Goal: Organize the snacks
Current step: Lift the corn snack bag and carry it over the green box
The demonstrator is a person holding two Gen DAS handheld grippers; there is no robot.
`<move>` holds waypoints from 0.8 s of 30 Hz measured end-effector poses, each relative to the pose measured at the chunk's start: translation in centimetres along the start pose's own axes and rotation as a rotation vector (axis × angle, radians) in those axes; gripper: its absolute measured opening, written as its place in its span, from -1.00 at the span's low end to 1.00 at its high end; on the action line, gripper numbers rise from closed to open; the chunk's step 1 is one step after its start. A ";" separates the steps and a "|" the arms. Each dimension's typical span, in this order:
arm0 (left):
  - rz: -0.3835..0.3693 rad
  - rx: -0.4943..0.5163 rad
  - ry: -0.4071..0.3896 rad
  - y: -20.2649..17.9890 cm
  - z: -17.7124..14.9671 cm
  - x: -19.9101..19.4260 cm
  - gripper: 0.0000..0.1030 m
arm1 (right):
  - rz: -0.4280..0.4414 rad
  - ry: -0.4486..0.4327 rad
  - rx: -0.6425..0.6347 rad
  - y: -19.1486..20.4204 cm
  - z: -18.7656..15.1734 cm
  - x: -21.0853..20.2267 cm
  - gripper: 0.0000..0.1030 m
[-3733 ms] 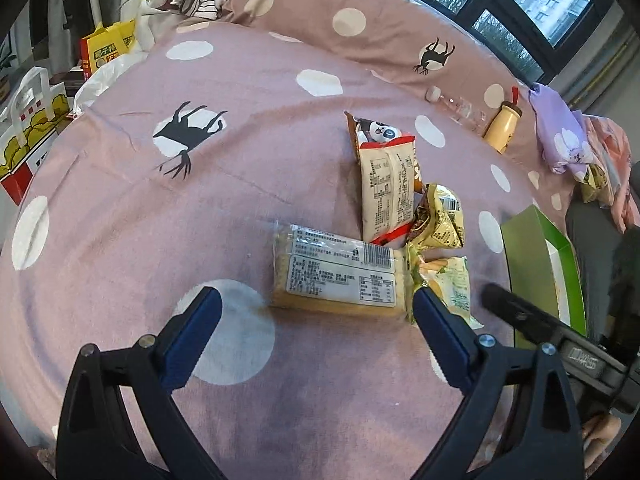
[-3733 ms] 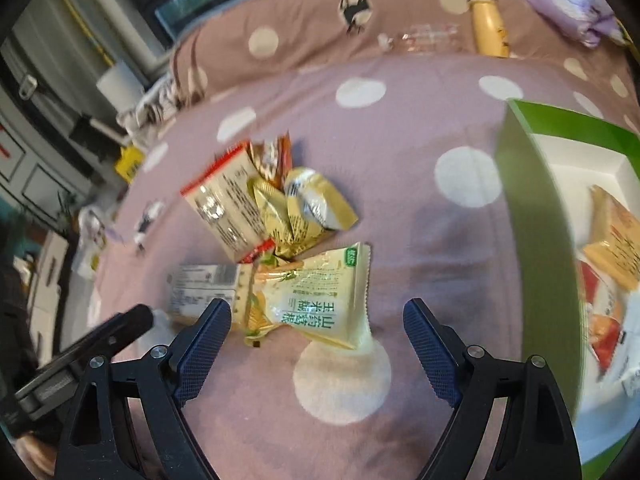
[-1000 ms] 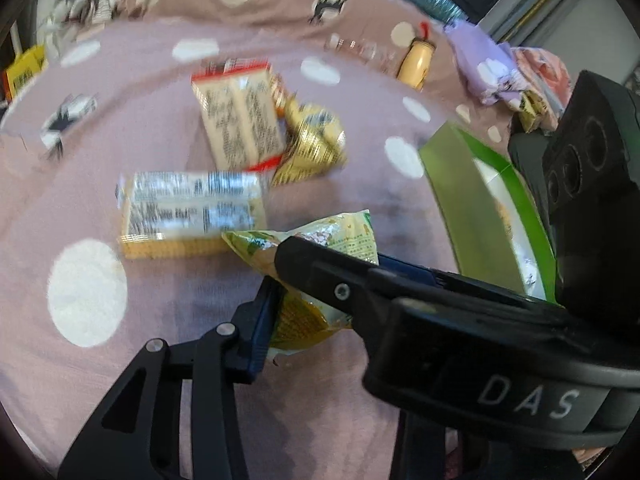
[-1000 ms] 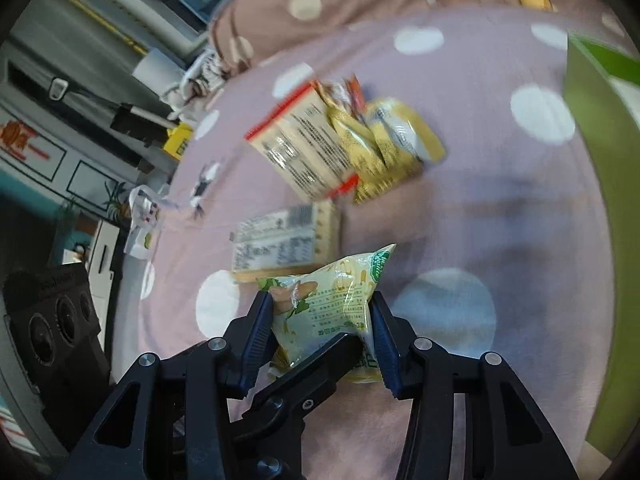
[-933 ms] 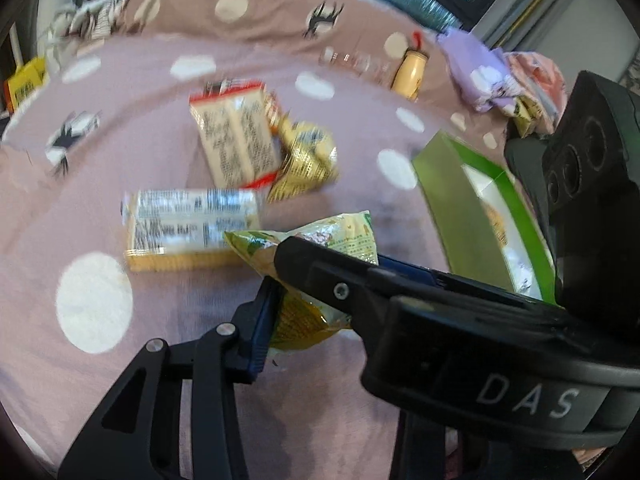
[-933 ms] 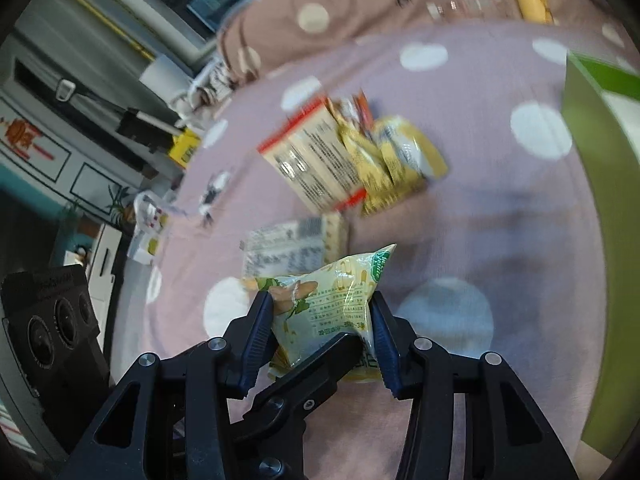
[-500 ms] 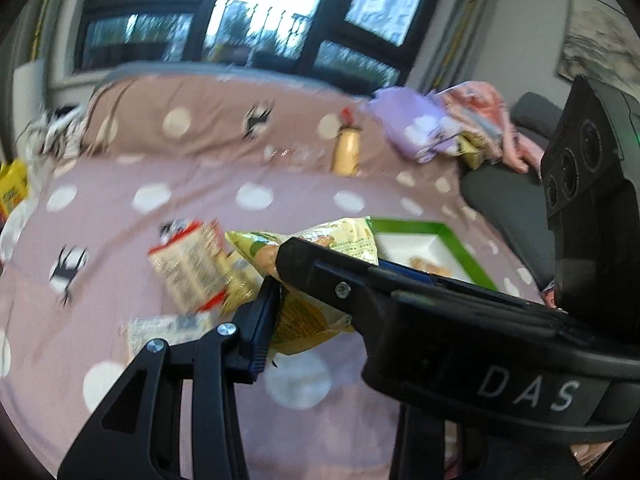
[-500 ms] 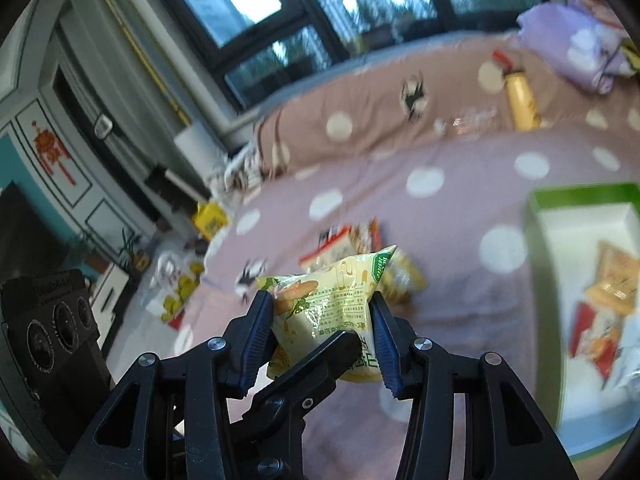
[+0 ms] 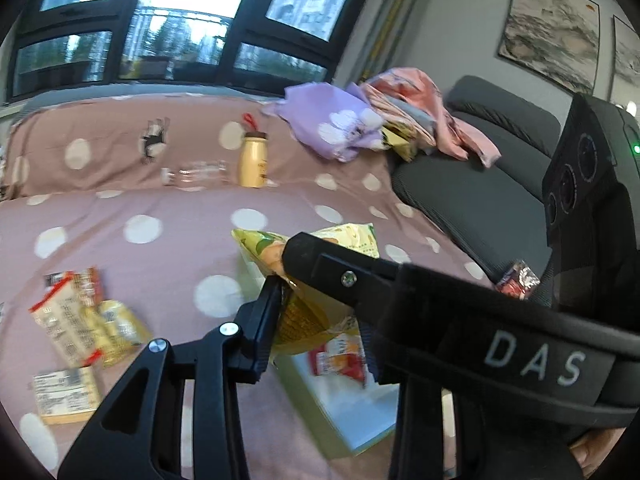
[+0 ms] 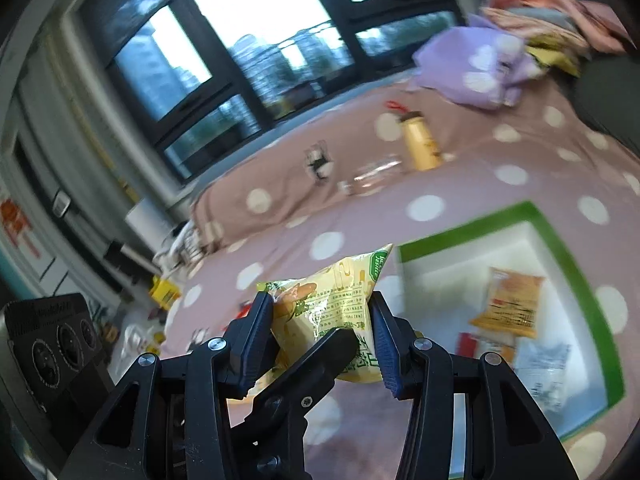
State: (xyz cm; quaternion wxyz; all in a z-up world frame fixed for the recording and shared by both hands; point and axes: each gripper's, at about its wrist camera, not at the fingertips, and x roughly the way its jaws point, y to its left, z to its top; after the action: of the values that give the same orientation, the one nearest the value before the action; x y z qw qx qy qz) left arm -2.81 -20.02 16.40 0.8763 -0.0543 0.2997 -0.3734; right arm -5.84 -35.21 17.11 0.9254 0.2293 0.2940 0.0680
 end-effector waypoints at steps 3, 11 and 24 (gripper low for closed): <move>-0.040 0.012 0.046 -1.3 0.1 2.5 -0.32 | -0.045 0.008 0.059 -2.5 0.6 -0.1 0.00; -0.099 -0.026 0.179 -2.9 -0.7 8.4 -0.36 | -0.120 0.124 0.268 -9.3 0.9 1.1 0.00; -0.122 -0.117 0.315 -3.1 -2.4 12.3 -0.36 | -0.260 0.207 0.365 -12.9 0.2 3.2 0.03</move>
State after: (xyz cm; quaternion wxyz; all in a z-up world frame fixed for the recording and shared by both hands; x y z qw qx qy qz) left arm 0.56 -30.31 9.47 0.7895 -0.0640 0.4505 -0.4119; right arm -3.27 -45.85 9.64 0.8345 0.3449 0.4216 -0.0829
